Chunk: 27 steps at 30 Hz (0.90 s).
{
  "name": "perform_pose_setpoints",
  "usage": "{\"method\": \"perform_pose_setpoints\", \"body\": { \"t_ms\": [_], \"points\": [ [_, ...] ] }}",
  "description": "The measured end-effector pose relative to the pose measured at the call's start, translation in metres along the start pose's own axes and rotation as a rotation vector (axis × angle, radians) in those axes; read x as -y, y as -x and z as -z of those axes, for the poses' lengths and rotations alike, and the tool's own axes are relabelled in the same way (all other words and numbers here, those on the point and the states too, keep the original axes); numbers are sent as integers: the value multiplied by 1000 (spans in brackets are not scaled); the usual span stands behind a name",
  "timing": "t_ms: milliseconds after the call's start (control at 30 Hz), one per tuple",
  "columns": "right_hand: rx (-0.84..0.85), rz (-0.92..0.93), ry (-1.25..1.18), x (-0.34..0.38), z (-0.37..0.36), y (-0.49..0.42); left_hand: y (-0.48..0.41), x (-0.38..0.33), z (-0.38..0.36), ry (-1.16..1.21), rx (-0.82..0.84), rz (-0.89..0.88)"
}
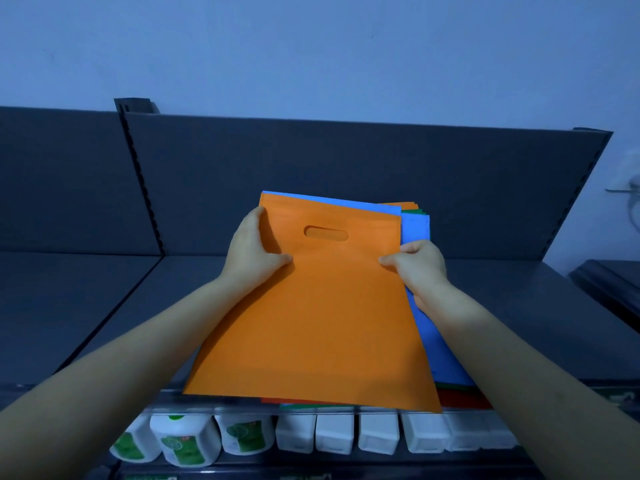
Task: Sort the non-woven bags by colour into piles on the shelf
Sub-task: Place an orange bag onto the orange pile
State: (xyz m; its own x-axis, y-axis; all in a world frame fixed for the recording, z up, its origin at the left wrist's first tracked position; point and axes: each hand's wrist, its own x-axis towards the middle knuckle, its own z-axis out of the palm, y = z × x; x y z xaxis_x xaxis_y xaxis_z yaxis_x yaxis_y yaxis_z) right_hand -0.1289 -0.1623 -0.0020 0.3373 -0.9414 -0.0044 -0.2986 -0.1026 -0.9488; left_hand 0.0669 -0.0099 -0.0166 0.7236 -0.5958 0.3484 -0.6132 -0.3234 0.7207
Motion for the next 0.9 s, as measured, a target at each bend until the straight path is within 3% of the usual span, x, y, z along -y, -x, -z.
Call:
{"method": "perform_pose_setpoints", "body": {
  "t_ms": [267, 667, 900],
  "points": [
    [-88, -24, -142, 0, -2, -1, 2, 8, 4, -136, -100, -147],
    [-148, -9, -176, 7, -13, 14, 0, 8, 11, -93, -16, -70],
    [-127, 31, -172, 12, -12, 25, 5, 2, 9, -237, -23, -130]
  ]
}}
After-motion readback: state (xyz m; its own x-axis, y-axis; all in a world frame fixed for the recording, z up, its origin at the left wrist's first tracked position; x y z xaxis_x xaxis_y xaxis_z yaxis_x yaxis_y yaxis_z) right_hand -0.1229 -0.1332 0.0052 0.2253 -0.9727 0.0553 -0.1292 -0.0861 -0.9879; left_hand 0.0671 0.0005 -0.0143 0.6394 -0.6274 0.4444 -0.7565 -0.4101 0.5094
